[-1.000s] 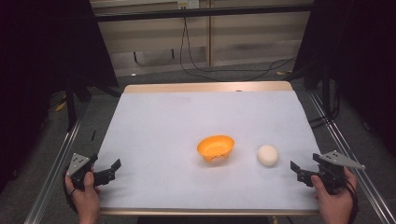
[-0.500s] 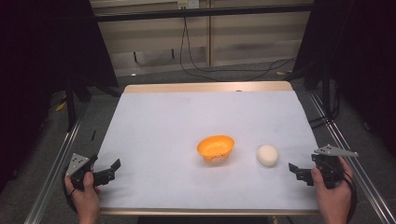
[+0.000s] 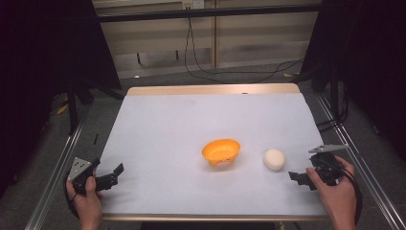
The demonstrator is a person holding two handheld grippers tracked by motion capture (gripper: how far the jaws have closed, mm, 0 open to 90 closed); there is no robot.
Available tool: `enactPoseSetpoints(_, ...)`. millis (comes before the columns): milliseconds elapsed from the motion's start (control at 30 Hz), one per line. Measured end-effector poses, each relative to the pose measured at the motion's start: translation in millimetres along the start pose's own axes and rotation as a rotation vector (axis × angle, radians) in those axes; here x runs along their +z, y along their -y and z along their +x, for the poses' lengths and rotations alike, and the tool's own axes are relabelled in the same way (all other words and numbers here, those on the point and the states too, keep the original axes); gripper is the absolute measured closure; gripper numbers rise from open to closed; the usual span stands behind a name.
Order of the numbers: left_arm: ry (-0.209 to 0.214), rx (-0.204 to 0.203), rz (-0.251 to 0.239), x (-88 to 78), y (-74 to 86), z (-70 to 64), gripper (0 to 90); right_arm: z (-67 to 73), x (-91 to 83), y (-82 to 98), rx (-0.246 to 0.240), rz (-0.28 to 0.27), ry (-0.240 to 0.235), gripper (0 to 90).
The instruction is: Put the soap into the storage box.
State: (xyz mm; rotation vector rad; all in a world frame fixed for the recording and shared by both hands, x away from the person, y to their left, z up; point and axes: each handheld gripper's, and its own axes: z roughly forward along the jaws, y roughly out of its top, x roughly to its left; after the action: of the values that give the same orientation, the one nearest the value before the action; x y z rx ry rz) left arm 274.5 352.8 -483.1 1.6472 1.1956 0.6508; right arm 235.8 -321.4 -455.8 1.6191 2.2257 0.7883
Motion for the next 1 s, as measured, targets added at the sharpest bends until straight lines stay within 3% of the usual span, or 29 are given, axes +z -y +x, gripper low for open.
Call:
enactPoseSetpoints(133, 0.001, 0.001, 0.001, 0.0, 0.0, -0.1, 1.0, 4.4, 3.4, -7.2, -0.006, 0.055, 0.007, 0.0)
enactPoseSetpoints(433, 0.001, 0.002, 0.001, 0.0, 0.0, -0.1, 1.0, 9.5, 7.5, -20.3, -0.014, 0.11, -0.007, 0.1)
enactPoseSetpoints(1000, -0.003, 0.007, 0.005, 0.2, -0.2, -0.8, 0.9, 20.0, 21.0, -34.8, -0.031, 0.14, -0.033, 0.1)
